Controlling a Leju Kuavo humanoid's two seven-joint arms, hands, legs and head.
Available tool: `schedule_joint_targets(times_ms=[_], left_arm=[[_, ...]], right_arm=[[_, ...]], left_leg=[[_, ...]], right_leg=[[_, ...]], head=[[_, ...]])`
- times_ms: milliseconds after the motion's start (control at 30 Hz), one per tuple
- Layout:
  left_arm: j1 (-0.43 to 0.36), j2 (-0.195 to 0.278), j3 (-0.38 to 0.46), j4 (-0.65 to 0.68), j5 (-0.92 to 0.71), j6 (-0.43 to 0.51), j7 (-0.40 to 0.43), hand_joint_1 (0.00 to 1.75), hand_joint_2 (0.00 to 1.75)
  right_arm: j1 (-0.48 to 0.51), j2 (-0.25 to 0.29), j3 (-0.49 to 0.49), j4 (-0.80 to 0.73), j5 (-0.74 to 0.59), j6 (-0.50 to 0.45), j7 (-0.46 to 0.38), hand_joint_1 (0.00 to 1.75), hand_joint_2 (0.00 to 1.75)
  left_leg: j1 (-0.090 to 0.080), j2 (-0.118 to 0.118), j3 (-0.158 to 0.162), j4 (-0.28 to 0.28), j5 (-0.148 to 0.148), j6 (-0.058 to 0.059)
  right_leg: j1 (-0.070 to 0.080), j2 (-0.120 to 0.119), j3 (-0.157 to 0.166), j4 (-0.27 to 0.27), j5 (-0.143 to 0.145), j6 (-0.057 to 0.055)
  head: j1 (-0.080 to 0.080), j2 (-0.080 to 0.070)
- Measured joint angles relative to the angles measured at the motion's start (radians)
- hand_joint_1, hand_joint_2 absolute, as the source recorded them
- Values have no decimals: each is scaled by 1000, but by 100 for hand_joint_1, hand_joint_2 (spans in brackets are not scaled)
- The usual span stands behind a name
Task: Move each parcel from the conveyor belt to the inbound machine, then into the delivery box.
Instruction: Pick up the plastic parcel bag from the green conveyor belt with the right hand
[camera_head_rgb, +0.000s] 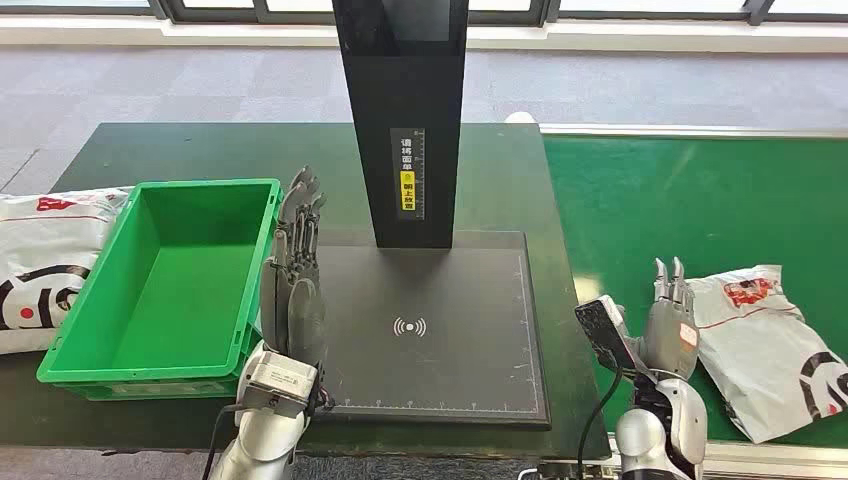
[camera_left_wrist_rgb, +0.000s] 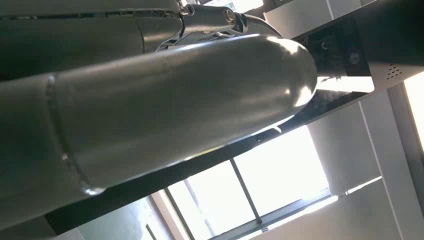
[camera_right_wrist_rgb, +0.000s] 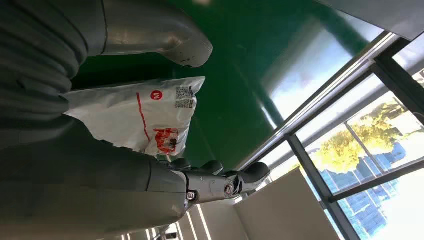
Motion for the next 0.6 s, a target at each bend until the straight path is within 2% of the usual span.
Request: schedule_joint_targets(times_ms=[167, 333, 500, 600], left_arm=[[2, 0, 0, 0, 0, -6, 5, 0, 0], [10, 1, 0, -3, -1, -11, 17, 0, 0], [20, 4, 0, 8, 3, -24, -1, 0, 0], [21, 4, -2, 14, 3, -29, -4, 0, 0]], right_arm=[[14, -1, -22, 2, 35, -4, 41, 0, 175], [26, -8, -116, 25, 26, -8, 58, 0, 175], [-26, -49, -266, 172, 8, -5, 46, 0, 175], [-66, -77, -321, 280, 19, -7, 42, 0, 175]], left_leg=[[0, -1, 0, 0, 0, 0], [0, -1, 0, 0, 0, 0], [-1, -1, 0, 0, 0, 0], [-1, 0, 0, 0, 0, 0]], right_leg=[[0, 0, 0, 0, 0, 0], [0, 0, 0, 0, 0, 0], [-1, -1, 0, 0, 0, 0], [-1, 0, 0, 0, 1, 1]], head=[[0, 0], [0, 0], [0, 0], [0, 0]])
